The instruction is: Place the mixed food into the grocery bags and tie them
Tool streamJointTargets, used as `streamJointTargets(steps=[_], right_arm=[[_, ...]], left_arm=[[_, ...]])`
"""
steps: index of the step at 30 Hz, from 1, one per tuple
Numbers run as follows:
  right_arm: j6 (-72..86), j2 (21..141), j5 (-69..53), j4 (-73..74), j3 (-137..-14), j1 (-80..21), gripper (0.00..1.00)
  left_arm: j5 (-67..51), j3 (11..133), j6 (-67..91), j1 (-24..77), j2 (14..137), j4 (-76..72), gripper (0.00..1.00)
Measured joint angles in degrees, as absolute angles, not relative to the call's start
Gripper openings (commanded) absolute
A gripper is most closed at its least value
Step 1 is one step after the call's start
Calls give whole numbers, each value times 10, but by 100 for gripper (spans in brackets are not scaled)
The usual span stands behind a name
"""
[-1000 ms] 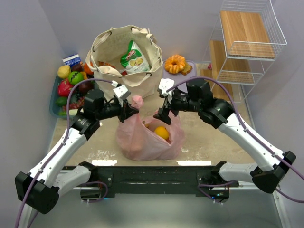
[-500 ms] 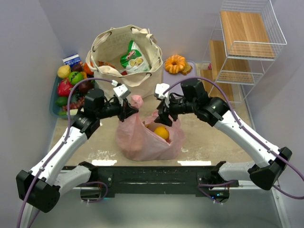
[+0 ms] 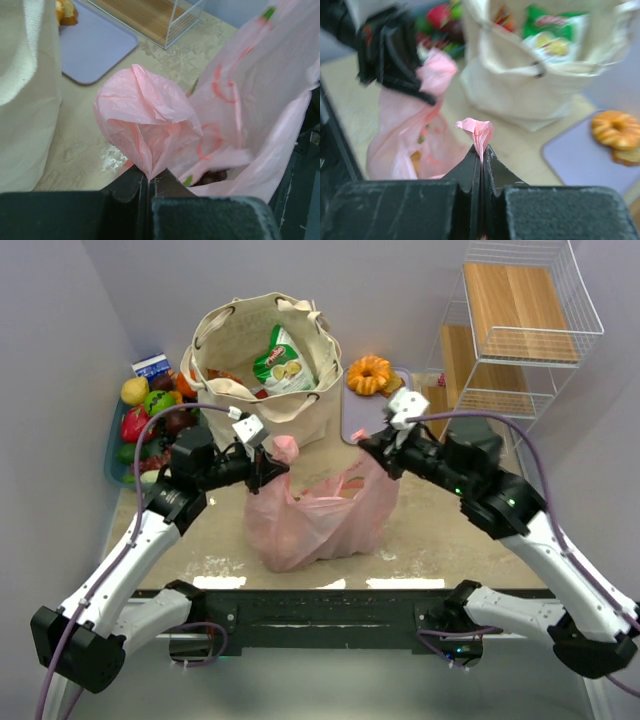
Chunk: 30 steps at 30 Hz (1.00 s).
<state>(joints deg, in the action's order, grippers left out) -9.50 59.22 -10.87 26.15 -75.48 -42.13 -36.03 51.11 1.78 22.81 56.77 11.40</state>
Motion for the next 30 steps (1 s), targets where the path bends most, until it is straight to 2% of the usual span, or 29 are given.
streamJointTargets(steps=[4, 9, 14, 15, 18, 21, 25, 30], right_arm=[[-57, 526, 30, 222, -759, -421, 0], [-31, 505, 138, 203, -759, -420, 0], [-17, 518, 185, 200, -730, -420, 2], [-15, 522, 187, 201, -724, -420, 27], [-7, 546, 190, 210, -706, -420, 80], [-11, 566, 175, 226, -704, -420, 91], [-9, 566, 119, 230, -722, -420, 91], [-24, 577, -72, 190, -764, -420, 91]], left_arm=[[-312, 515, 39, 217, 553, 105, 0], [-274, 515, 79, 195, 556, 87, 0], [-331, 514, 94, 191, 593, 43, 0], [-348, 514, 94, 191, 601, 34, 0], [-434, 514, 94, 191, 631, -3, 0], [-506, 512, 90, 191, 653, -31, 0], [-564, 498, 78, 191, 656, -54, 0], [-626, 488, 74, 192, 658, -75, 0]])
